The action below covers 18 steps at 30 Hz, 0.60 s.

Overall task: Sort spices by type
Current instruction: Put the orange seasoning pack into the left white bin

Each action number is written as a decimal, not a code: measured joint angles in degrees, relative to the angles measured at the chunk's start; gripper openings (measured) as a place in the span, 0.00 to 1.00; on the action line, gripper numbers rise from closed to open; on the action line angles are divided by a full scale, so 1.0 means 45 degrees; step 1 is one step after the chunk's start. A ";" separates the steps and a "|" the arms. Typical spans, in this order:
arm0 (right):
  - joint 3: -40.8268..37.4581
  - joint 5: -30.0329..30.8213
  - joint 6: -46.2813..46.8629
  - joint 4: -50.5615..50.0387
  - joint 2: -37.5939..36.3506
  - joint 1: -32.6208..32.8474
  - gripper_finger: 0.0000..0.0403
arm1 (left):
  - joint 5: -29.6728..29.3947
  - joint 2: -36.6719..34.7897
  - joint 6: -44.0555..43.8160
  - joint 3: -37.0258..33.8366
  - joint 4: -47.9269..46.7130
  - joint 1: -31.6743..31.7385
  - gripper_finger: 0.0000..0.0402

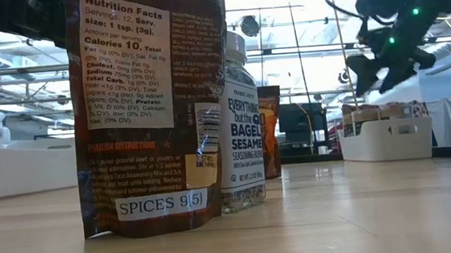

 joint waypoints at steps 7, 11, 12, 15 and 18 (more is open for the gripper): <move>0.1361 -0.3439 0.0115 0.0239 0.0000 0.0030 0.75 | 0.0003 0.0000 0.0086 -0.0004 0.0000 0.0000 0.53; 0.1878 -0.5583 0.0454 0.0882 0.0000 0.0336 0.74 | 0.0333 0.0000 0.0198 -0.0004 0.0001 0.0000 0.53; 0.1996 -0.5882 0.0487 0.0999 0.0000 0.0521 0.73 | 0.0507 0.0000 0.0295 -0.0004 0.0005 0.0000 0.53; 0.2304 -0.6358 0.0530 0.1557 0.0009 0.1242 0.72 | 0.1073 0.0000 0.0319 -0.0004 0.0005 -0.0003 0.53; 0.2803 -0.6372 0.0561 0.1843 0.0236 0.2111 0.72 | 0.1286 0.0000 0.0321 -0.0004 0.0005 -0.0005 0.53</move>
